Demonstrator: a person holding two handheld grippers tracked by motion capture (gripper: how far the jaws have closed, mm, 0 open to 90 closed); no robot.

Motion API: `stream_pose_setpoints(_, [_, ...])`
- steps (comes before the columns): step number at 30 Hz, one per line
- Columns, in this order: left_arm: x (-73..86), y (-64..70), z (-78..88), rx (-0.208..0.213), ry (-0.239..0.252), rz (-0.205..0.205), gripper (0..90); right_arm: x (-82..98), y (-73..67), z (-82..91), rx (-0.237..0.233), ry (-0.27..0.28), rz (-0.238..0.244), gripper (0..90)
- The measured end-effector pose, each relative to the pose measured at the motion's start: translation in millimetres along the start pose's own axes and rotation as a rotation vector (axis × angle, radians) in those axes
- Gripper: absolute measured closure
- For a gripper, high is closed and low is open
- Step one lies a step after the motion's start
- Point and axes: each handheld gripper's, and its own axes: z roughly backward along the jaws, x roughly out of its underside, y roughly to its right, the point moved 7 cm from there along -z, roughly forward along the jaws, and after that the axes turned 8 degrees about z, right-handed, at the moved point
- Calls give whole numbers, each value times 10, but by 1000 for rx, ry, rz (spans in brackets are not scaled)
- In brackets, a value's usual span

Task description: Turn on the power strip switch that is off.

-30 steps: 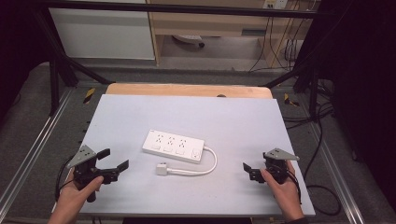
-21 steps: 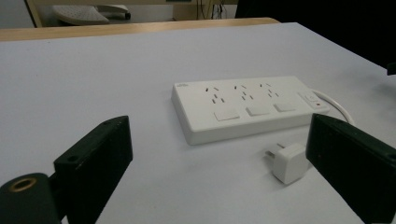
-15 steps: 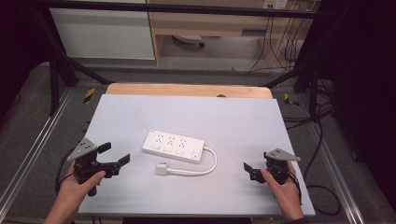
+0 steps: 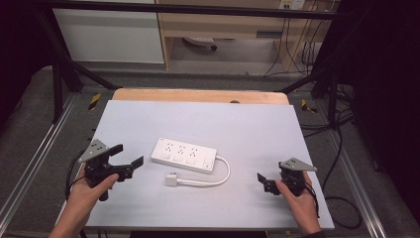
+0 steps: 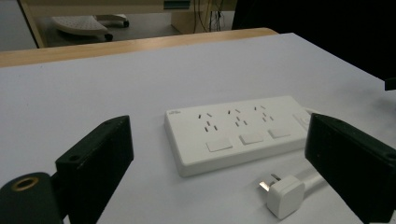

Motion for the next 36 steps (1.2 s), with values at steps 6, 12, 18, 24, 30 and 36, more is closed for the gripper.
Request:
stream_pose_setpoints(6, [-106, 6, 13, 37, 30, 1, 78, -7, 4, 4, 3, 2, 12, 50])
stream_pose_setpoints(12, [-128, -32, -25, 32, 26, 10, 79, -13, -9, 3, -3, 2, 16, 53])
stream_pose_setpoints(18, [-170, -58, -56, 25, 34, 7, 78, -17, -6, 10, -7, 4, 10, 47])
stream_pose_setpoints(24, [-232, -21, -106, 17, 20, -5, 77, -21, -12, 13, -8, 7, 6, 44])
stream_pose_setpoints(30, [-272, 42, -181, 23, 3, -19, 78, -20, -7, 14, -4, 6, 6, 42])
stream_pose_setpoints(36, [-304, 74, -244, 24, -5, -22, 78, -22, 0, 14, 0, 8, 7, 42])
